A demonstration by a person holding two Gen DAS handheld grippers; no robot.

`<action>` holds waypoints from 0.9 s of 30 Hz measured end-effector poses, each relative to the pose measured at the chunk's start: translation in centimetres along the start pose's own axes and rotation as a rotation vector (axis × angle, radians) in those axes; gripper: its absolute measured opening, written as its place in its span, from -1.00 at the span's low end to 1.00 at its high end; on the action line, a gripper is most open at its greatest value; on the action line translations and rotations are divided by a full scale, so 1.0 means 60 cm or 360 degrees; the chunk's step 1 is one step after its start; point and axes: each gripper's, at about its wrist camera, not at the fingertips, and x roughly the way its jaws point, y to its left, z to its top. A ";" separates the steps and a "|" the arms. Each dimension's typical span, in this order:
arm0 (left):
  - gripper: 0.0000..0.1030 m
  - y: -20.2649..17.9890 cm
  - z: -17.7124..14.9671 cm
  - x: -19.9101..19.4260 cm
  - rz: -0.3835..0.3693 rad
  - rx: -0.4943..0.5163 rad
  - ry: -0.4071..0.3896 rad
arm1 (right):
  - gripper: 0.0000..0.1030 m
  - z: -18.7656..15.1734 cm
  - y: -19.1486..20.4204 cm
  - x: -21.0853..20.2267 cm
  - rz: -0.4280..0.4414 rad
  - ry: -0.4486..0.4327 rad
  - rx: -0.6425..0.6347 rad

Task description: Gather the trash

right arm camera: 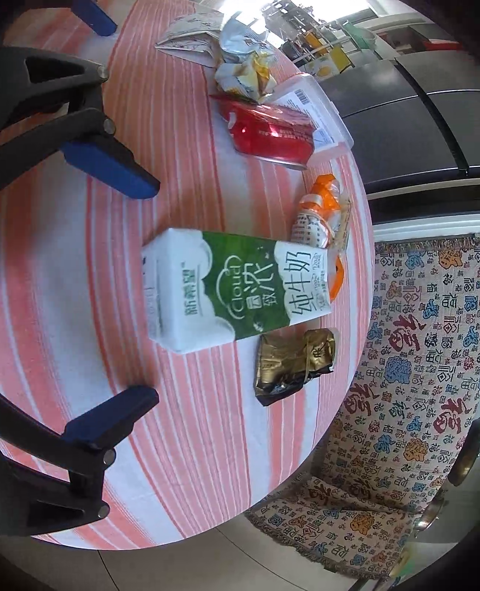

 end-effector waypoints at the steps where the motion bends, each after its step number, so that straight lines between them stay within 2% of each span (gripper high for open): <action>1: 0.99 0.001 0.000 0.000 -0.0002 -0.0001 0.0000 | 1.00 0.000 0.001 0.000 0.0000 -0.0001 0.0003; 27: 0.99 0.002 -0.003 -0.001 0.0000 -0.0007 0.0000 | 1.00 0.000 -0.002 -0.004 0.0011 0.0002 0.0007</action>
